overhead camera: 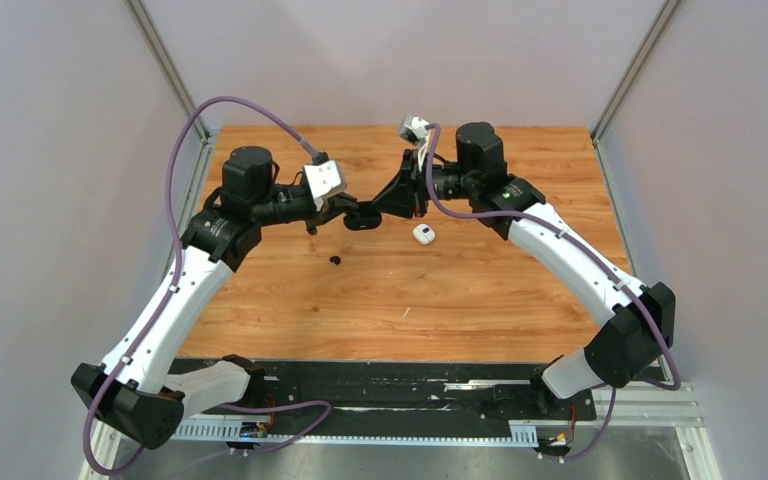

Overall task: Insert the wireless bluetooth earbuds into the charging case
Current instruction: Adjust the charging case.

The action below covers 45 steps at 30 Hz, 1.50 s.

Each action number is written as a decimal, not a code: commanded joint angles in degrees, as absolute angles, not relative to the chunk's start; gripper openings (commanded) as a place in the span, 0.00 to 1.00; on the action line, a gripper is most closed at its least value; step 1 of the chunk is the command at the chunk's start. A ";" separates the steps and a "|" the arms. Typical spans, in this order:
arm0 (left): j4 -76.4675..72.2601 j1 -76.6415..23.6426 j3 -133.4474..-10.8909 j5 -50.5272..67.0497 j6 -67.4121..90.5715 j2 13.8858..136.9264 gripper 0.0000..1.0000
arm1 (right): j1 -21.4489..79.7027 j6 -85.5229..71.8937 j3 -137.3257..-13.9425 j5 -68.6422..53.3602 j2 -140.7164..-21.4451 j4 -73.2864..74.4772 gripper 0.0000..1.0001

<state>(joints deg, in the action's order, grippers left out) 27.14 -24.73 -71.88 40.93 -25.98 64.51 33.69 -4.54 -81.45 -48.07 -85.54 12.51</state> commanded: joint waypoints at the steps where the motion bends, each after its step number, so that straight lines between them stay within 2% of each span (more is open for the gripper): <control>1: 24.24 -24.86 -73.11 44.74 -23.13 64.10 0.00 | 33.82 -3.48 -82.11 -49.66 -85.83 10.12 0.16; 4: 24.42 -24.87 -72.96 44.70 -22.95 63.99 0.00 | 33.81 -3.16 -82.05 -51.35 -85.88 10.02 0.23; 5: 24.43 -24.87 -73.08 44.67 -22.81 63.99 0.00 | 33.79 -2.98 -82.07 -52.06 -85.95 10.02 0.22; 6: 24.32 -24.87 -73.06 44.94 -22.70 64.03 0.00 | 33.83 -2.83 -82.01 -52.45 -86.00 10.02 0.18; 8: 24.20 -24.87 -73.12 45.44 -22.23 64.18 0.00 | 33.84 -1.95 -81.92 -52.61 -86.11 9.85 0.02; 11: 24.95 -24.87 -73.82 45.62 -20.30 64.87 0.01 | 33.82 1.49 -81.05 -51.19 -85.56 9.87 0.00; 16: 31.87 -24.29 -79.06 46.47 -17.47 67.69 0.35 | 34.18 14.86 -77.43 -46.35 -82.41 9.72 0.00; 18: 35.45 -23.62 -81.84 48.36 -16.51 69.01 0.45 | 34.26 19.95 -75.97 -45.19 -81.06 9.60 0.00; 20: 38.48 -22.89 -84.54 50.20 -15.07 70.46 0.54 | 34.41 24.28 -74.69 -44.15 -79.96 9.30 0.00; 24: 43.12 -21.47 -89.52 54.31 -10.65 74.26 0.60 | 35.02 30.75 -72.72 -42.62 -78.13 8.66 0.00; 33: 55.42 -20.74 -96.63 64.10 -9.51 84.65 0.57 | 39.28 51.02 -64.08 -40.04 -71.77 1.69 0.00; 45: 60.24 -20.74 -96.24 66.12 -14.26 86.27 0.52 | 40.51 51.57 -63.28 -39.04 -71.19 0.53 0.00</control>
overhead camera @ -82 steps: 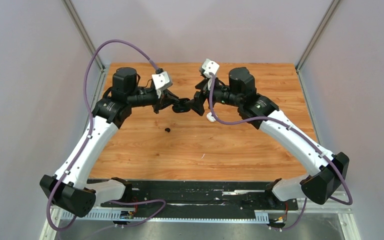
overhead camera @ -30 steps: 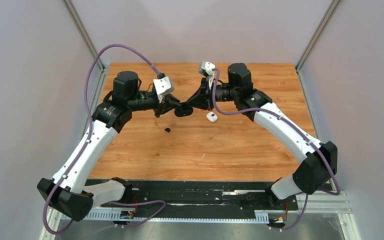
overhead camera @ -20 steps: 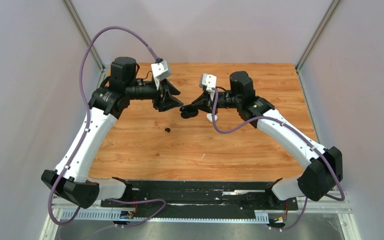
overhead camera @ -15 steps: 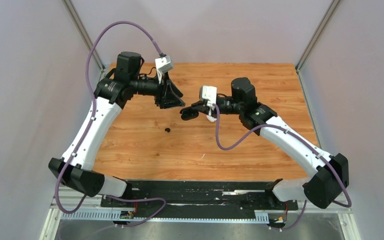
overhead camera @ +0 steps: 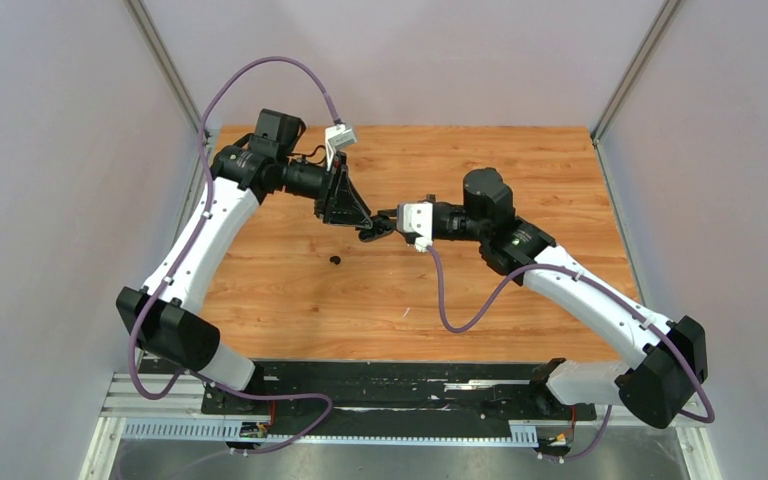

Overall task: Insert the wireless bluetooth earbuds into the charging case
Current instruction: Adjust the charging case.

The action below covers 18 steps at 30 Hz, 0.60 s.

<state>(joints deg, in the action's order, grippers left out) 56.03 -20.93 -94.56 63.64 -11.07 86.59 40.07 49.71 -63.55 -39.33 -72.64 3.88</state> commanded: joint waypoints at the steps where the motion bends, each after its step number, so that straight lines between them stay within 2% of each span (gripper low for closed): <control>1: 61.49 -20.74 -96.48 66.03 -14.82 86.65 0.52 | 40.52 51.67 -63.28 -39.04 -71.24 0.53 0.00; 8: 60.79 -20.76 -95.96 63.42 -16.22 87.54 0.48 | 41.33 52.50 -63.30 -39.20 -71.24 0.53 0.00; 18: 60.63 -20.74 -95.29 64.30 -17.19 88.06 0.36 | 41.81 53.04 -63.28 -38.85 -71.53 0.53 0.00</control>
